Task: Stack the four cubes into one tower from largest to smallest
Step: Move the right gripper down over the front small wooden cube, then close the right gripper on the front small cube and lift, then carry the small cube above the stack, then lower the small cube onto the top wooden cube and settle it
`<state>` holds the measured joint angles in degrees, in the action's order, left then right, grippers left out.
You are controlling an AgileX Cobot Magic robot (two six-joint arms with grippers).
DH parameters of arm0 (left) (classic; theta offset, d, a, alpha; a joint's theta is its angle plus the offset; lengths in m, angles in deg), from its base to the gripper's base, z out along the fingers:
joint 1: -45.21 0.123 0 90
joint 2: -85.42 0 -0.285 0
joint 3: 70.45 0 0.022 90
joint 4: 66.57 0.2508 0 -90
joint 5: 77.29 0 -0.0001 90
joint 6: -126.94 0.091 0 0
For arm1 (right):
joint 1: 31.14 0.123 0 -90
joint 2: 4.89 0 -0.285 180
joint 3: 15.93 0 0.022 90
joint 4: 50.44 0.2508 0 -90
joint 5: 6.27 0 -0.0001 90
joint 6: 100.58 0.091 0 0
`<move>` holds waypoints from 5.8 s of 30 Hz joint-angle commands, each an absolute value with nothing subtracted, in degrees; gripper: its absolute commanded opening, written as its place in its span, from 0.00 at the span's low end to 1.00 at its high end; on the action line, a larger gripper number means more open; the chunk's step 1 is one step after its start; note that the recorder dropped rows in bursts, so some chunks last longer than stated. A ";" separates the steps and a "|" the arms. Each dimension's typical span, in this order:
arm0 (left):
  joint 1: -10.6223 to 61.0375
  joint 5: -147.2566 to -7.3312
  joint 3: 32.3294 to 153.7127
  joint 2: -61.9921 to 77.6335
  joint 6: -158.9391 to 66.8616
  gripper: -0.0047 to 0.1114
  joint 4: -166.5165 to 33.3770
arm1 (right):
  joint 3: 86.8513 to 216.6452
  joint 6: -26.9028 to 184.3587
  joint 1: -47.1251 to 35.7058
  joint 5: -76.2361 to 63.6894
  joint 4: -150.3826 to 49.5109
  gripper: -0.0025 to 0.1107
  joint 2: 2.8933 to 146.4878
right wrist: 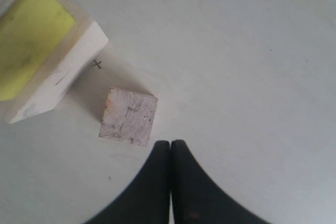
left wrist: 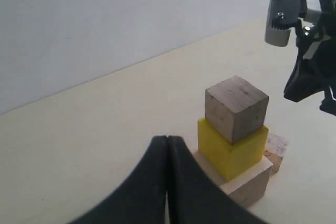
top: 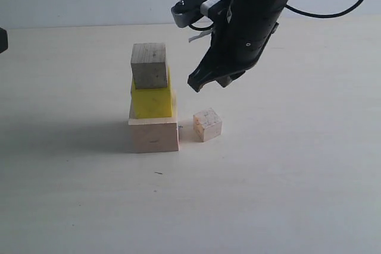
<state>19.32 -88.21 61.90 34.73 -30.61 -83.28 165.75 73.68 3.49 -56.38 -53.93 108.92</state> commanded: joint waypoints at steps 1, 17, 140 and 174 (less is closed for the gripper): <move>19.46 -88.06 61.70 34.39 -30.73 0.04 -83.44 | 165.46 75.03 3.35 -55.01 -53.34 0.02 109.11; 19.46 -89.15 61.70 34.39 -30.73 0.04 -83.44 | 163.25 71.21 -2.48 -53.16 -44.66 0.02 109.50; 19.46 -86.08 61.70 34.30 -30.73 0.04 -85.37 | 196.46 107.10 11.43 -76.24 -48.54 0.02 110.03; 19.22 -86.19 61.70 34.30 -31.05 0.04 -87.27 | 196.46 119.45 14.20 -76.24 -51.48 0.02 113.01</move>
<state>19.32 -86.69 61.90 34.73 -30.61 -86.64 196.09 119.48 14.18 -76.55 -50.96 112.95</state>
